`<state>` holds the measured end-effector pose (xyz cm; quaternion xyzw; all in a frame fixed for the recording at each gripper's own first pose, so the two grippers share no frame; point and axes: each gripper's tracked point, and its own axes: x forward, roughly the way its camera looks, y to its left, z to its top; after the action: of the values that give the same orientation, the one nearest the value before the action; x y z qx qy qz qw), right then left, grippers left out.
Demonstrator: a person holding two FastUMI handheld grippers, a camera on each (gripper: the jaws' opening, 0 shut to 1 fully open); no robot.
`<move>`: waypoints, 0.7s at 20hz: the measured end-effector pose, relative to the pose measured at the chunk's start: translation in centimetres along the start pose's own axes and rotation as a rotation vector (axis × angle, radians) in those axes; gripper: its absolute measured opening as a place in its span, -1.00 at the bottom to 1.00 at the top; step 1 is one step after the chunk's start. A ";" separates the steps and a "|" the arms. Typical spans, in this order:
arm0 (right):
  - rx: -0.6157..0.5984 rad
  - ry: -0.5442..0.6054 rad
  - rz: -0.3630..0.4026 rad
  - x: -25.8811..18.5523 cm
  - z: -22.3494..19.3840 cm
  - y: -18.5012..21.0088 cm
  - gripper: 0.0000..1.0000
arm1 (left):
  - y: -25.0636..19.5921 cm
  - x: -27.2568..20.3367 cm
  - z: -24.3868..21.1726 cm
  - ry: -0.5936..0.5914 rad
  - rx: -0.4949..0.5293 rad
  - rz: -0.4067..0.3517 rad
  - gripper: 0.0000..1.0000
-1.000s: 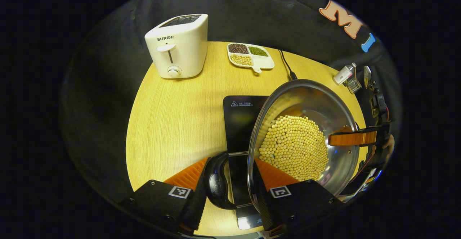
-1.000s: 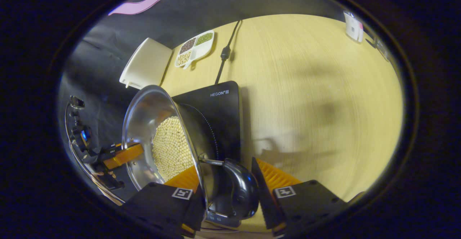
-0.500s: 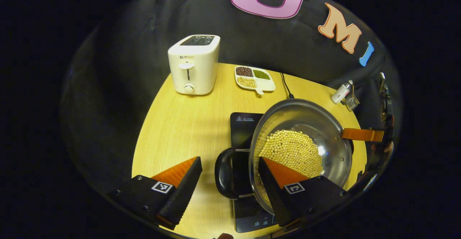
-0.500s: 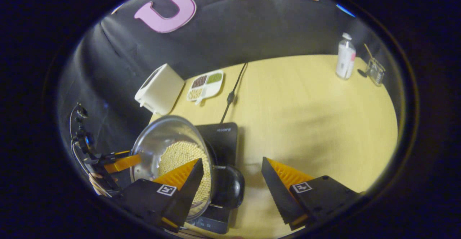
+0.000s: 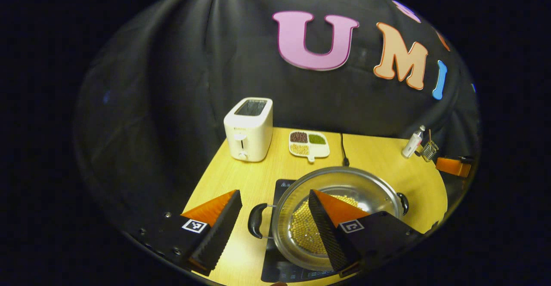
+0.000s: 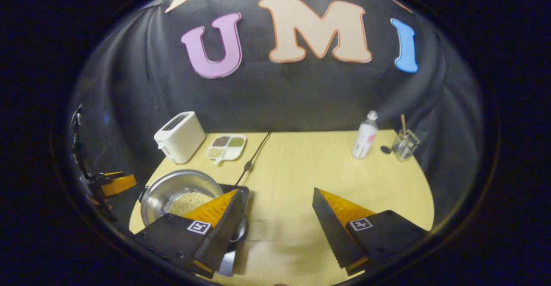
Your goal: First push the handle of the pot to place it horizontally, then grasp the pot with both hands and set it on the induction cooktop.
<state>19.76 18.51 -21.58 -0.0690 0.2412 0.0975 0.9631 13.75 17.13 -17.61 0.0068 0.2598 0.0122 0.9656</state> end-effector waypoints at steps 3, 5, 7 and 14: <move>-0.055 -0.127 -0.040 -3.9 4.1 -3.4 0.99 | -3.8 -3.6 2.4 -0.092 0.032 0.018 0.91; -0.070 -0.186 -0.029 -6.5 6.2 -5.3 0.99 | -7.4 -5.9 4.1 -0.149 0.021 0.014 0.91; -0.084 -0.232 -0.022 -9.1 7.9 -7.6 0.86 | -11.1 -8.3 5.4 -0.190 -0.008 -0.002 0.89; -0.073 -0.438 -0.016 -19.3 12.6 -15.1 0.86 | -21.0 -16.2 9.5 -0.384 -0.070 -0.047 0.82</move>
<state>12.08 3.12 -0.06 -0.0829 0.0222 0.1110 0.9901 4.94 -4.33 -1.66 -0.0309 0.0703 -0.0030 0.9970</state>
